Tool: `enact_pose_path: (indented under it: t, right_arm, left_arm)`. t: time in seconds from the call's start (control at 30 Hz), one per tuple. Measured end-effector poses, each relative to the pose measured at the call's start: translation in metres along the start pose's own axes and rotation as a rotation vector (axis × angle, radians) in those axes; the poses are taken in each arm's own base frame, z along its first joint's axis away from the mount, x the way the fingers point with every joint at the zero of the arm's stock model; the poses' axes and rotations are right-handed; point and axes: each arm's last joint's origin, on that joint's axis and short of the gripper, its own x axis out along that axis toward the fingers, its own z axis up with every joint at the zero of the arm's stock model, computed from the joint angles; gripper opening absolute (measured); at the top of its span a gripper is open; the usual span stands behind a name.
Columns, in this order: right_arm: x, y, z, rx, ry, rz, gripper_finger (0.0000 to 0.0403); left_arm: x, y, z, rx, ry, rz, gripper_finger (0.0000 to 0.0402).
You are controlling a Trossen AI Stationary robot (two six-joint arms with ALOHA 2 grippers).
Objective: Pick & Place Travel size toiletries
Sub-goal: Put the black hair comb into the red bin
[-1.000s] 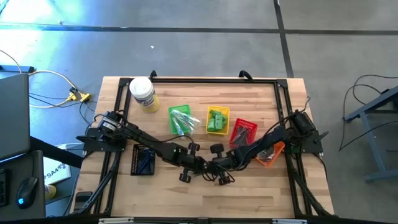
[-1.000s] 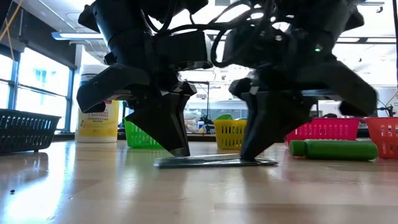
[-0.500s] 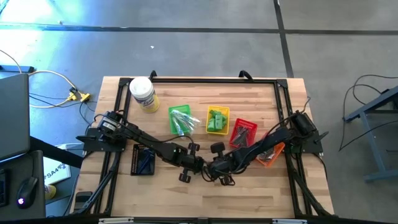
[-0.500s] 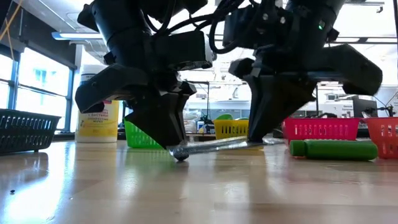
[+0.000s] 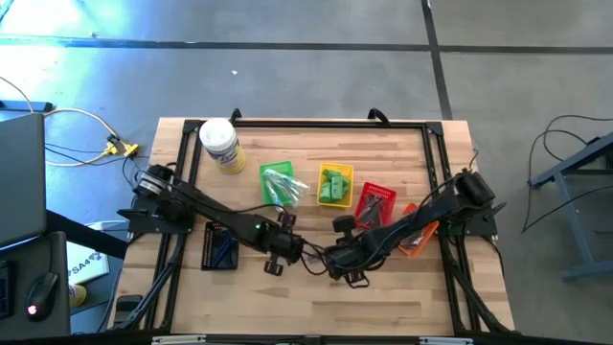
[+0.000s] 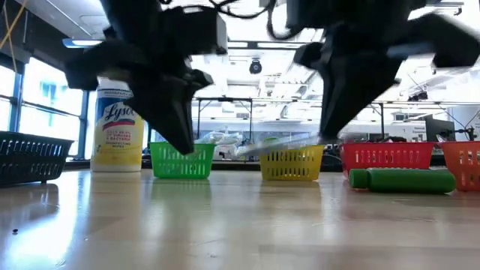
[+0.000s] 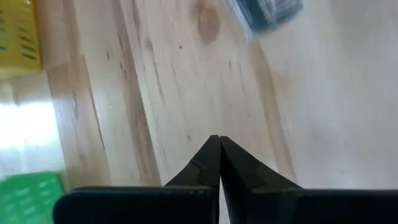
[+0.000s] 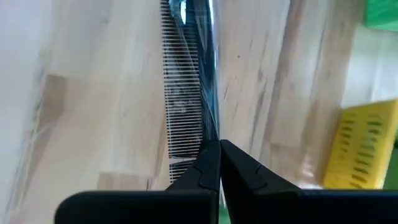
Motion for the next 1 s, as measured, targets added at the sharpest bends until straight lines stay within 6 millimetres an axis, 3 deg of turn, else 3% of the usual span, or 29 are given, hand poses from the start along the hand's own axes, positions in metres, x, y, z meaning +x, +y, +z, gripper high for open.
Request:
enact_pose_path:
  t: [0.33, 0.6, 0.77, 1.0]
  right_arm:
    - [-0.079, -0.026, -0.030, 0.172, -0.021, -0.112, 0.0002]
    - [-0.135, -0.062, -0.063, 0.472, -0.101, -0.197, 0.0002]
    - [-0.148, -0.083, -0.087, 0.699, -0.026, -0.216, 0.0002]
    - [-0.129, -0.093, -0.106, 0.854, 0.146, -0.214, 0.0002]
  left_arm:
    - [-0.019, -0.031, -0.003, 0.070, -0.025, -0.053, 0.0000]
    - [-0.011, -0.047, -0.002, 0.093, -0.132, -0.070, 0.0000]
    - [-0.004, -0.046, -0.008, 0.126, -0.157, -0.060, 0.0000]
    - [0.000, -0.040, -0.007, 0.129, -0.166, -0.049, 0.0000]
